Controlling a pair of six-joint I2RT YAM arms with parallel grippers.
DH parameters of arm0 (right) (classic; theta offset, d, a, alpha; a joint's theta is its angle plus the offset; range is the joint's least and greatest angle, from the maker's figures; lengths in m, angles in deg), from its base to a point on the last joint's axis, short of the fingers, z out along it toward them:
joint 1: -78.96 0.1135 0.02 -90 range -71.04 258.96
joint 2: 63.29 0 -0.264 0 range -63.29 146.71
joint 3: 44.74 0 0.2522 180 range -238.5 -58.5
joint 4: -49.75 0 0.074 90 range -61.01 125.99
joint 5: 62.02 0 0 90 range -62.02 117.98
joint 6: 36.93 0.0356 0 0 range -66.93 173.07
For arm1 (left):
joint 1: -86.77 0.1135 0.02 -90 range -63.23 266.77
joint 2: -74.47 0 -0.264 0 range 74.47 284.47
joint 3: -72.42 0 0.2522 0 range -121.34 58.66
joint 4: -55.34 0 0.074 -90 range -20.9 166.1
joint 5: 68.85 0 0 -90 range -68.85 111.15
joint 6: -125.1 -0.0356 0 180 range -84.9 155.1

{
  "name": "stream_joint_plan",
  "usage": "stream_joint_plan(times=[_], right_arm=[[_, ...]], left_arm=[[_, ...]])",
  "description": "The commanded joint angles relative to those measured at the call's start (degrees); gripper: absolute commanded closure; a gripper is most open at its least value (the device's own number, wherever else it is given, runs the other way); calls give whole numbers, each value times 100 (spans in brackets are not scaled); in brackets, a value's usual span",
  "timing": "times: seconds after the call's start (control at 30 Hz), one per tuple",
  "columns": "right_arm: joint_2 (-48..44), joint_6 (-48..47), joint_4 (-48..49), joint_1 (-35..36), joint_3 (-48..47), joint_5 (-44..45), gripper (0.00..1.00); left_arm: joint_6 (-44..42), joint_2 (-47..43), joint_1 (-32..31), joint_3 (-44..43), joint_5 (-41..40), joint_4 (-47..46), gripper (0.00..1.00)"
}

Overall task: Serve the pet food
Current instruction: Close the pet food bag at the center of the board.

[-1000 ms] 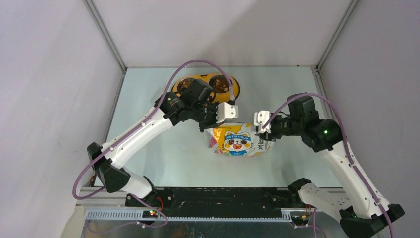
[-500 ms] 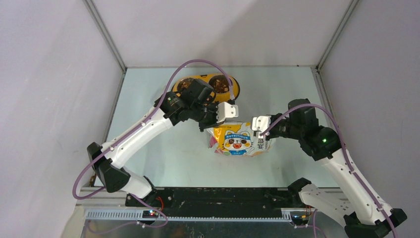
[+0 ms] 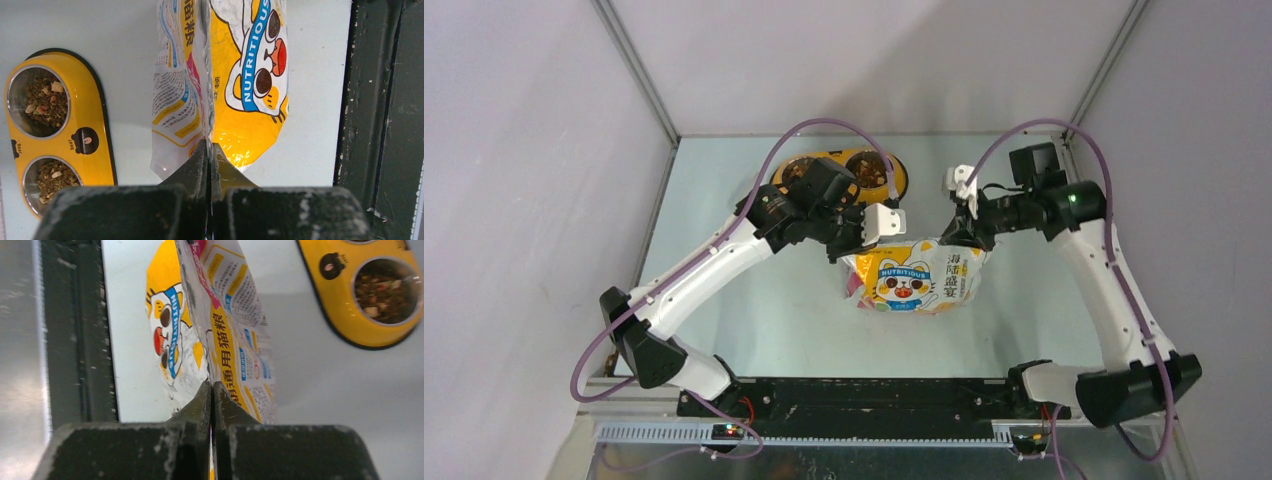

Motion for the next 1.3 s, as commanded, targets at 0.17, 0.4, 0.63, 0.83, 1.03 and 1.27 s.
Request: stream_joint_plan(times=[0.17, 0.4, 0.63, 0.83, 1.03, 1.27], right_arm=[[-534, 208, 753, -4, -16, -638, 70], [-1521, -201, 1941, 1142, 1308, 1283, 44], [-1648, -90, 2685, 1326, 1777, 1876, 44], [-1584, -151, 2672, 1348, 1802, 1995, 55], [-1602, -301, 2479, 1367, 1769, 1836, 86], [-929, 189, 1470, 853, 719, 853, 100]], left_arm=[[39, -281, 68, -109, -40, 219, 100], [52, -285, 68, -91, -61, 202, 100], [64, -274, 63, -114, -66, 215, 100], [65, -262, 63, -111, -61, 214, 100], [49, -242, 67, -111, -58, 212, 100], [46, -254, 66, -114, -65, 232, 100]])
